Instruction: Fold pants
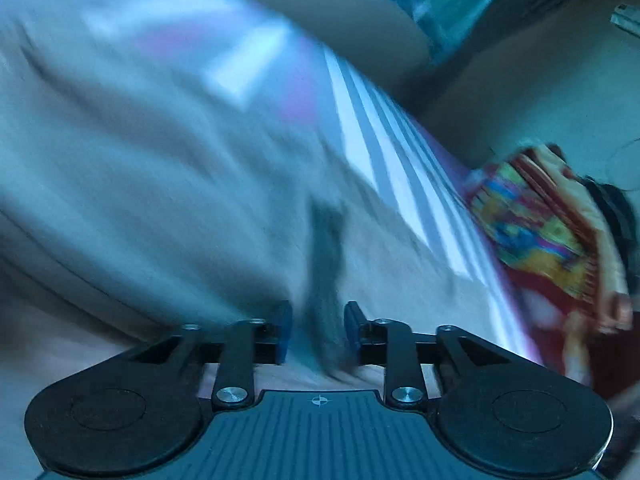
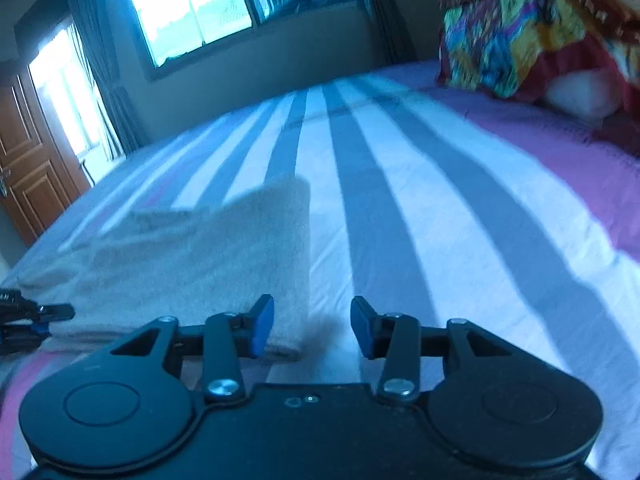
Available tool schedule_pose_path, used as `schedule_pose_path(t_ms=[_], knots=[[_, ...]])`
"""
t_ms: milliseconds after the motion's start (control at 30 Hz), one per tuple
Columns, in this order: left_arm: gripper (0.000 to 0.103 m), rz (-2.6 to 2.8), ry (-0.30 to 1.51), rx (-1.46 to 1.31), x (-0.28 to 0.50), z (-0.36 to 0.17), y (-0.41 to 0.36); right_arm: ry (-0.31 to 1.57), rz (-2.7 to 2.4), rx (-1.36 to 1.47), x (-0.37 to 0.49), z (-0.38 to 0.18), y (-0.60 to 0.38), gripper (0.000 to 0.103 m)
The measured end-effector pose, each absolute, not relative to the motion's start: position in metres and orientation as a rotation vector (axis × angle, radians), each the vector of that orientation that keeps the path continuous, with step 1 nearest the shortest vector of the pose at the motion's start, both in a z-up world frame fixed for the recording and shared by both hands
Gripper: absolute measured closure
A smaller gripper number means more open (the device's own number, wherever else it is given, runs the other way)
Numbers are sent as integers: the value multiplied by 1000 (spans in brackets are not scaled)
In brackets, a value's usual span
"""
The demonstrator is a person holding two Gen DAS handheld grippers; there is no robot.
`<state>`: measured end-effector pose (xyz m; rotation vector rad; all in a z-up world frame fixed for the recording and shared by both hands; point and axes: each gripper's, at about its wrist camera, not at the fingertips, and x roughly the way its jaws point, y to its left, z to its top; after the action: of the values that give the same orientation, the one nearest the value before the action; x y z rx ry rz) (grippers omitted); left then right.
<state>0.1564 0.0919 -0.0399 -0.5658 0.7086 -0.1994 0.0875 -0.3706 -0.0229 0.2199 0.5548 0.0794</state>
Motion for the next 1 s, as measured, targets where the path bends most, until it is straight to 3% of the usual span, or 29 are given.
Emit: schedule_pose_path(t_ms=[33,100,200,333,833,1000], knots=[[73,-204,690,-552,155,-35,94,532,89,225,84,-19,-372,74],[73,-271,677,-503,158,-23,82,502,118,208,83,-13,-370,90],[73,-393,678,-444,173,-19,53,509,168,143,92,-12,-353,94],[74,-411,771,-329,194,-42,17,619,143,68,108,-28,-332,94],[73,-374,751,-277,276,-43,-2,684,120,13,215,-16,-327,90],[73,-361,700,-283,271,-25,0,719,118,26,240,-16,-328,90]])
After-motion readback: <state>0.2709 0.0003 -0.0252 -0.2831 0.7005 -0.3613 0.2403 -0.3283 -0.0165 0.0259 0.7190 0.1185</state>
